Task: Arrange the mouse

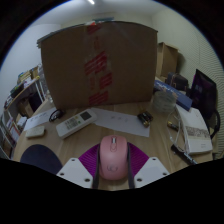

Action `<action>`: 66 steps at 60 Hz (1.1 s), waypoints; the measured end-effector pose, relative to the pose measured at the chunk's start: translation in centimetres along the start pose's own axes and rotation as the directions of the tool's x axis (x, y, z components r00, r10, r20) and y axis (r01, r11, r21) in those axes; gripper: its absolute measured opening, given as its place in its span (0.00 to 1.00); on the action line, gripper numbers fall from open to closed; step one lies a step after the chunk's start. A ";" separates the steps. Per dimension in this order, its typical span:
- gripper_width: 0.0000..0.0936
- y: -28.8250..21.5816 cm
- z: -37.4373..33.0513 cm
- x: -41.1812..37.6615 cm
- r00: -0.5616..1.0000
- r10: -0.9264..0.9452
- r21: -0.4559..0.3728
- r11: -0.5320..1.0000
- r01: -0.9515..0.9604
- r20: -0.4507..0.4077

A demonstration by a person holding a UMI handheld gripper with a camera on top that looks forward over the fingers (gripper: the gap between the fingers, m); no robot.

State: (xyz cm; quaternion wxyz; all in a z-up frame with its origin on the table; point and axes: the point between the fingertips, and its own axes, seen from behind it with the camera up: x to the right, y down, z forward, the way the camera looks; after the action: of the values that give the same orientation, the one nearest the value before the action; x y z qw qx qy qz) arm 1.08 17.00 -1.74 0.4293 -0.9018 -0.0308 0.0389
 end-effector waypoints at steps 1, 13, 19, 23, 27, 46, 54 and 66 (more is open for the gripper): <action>0.43 0.0 0.0 0.0 1.000 0.006 -0.005 1.000 -0.006 0.000; 0.38 -5.3 -6.6 -0.7 0.999 0.029 0.081 0.996 -0.026 -0.036; 0.38 -12.5 -13.5 -4.2 0.999 0.037 0.235 0.972 -0.031 -0.023; 0.38 -15.3 -17.2 -8.3 1.000 0.027 0.303 0.953 -0.029 0.010; 0.37 -15.7 -19.0 -12.2 0.999 0.009 0.327 0.945 -0.020 0.034; 0.38 2.2 -11.8 -21.0 1.000 -0.013 0.068 0.998 0.014 -0.015; 0.38 6.6 -9.2 -21.5 0.999 -0.020 -0.021 1.000 0.019 -0.027; 0.52 7.6 -8.6 -21.6 0.999 0.008 -0.039 0.999 -0.009 -0.032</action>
State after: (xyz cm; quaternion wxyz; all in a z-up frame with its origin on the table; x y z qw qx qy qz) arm -19.40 3.67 -1.32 0.4119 -0.9106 -0.0207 0.0256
